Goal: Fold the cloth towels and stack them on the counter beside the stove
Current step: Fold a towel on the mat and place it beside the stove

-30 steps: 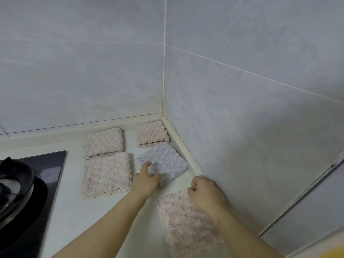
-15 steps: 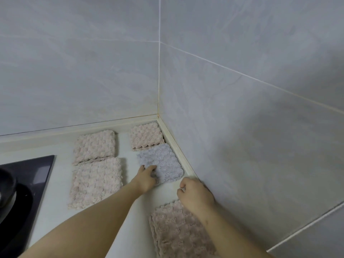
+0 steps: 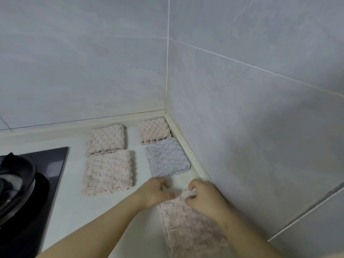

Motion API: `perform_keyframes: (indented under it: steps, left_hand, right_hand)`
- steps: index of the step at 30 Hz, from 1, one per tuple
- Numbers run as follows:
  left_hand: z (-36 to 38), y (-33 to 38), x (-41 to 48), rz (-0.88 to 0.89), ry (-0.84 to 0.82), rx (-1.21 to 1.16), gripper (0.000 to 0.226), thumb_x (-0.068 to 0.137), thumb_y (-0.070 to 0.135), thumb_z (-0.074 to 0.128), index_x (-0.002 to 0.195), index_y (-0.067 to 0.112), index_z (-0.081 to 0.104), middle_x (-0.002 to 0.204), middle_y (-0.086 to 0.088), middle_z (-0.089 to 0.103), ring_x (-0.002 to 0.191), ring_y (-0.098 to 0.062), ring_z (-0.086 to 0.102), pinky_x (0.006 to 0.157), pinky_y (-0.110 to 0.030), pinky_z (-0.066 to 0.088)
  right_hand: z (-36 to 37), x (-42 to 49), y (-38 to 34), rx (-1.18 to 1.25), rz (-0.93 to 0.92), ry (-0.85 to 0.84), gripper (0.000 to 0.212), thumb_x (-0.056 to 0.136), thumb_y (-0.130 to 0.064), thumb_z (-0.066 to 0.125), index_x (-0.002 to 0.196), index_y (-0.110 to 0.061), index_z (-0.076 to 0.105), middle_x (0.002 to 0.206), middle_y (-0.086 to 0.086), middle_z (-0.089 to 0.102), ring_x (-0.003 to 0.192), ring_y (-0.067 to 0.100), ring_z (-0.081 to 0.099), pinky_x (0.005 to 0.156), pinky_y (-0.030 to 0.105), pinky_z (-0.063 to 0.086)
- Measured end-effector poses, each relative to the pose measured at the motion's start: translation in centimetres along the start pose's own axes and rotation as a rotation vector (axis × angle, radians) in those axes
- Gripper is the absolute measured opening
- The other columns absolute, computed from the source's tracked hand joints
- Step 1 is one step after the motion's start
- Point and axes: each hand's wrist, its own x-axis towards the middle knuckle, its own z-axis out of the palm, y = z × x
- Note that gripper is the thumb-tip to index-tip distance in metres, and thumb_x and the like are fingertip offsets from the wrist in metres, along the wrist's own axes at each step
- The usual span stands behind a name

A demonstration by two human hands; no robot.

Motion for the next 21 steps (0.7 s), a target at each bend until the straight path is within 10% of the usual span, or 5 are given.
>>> perform_keyframes:
  steps: [5,14,21]
  left_hand:
    - [2.2,-0.3,-0.5,-0.102,-0.146,0.184,0.060,0.078,0.042,0.069,0.126,0.013,0.050,0.121,-0.001,0.057,0.114,-0.018,0.053,0.094,-0.026,0.042]
    - [1.9,-0.3,-0.3,-0.125,0.089,0.024,0.059,0.080,0.046,0.066,0.127,0.018,0.045,0.116,-0.001,0.050,0.106,-0.017,0.054,0.089,-0.025,0.044]
    - [-2.9,-0.8,-3.3,-0.063,0.332,-0.236,0.015,0.092,0.027,0.054,0.105,0.019,0.056,0.097,0.002,0.058,0.081,-0.013,0.053,0.068,-0.022,0.042]
  right_hand:
    - [0.3,-0.9,-0.1,0.048,0.018,0.000,0.030,0.083,-0.030,0.056,0.111,-0.021,0.058,0.094,-0.004,0.052,0.080,0.014,0.049,0.069,0.024,0.041]
    - [0.5,-1.1,-0.9,0.099,0.047,0.050,0.020,0.084,-0.028,0.054,0.103,-0.022,0.061,0.106,-0.004,0.058,0.092,0.017,0.059,0.080,0.029,0.053]
    - [0.5,0.1,-5.0,0.178,-0.012,0.042,0.019,0.089,-0.030,0.050,0.107,-0.029,0.055,0.104,-0.008,0.053,0.082,0.011,0.055,0.073,0.026,0.049]
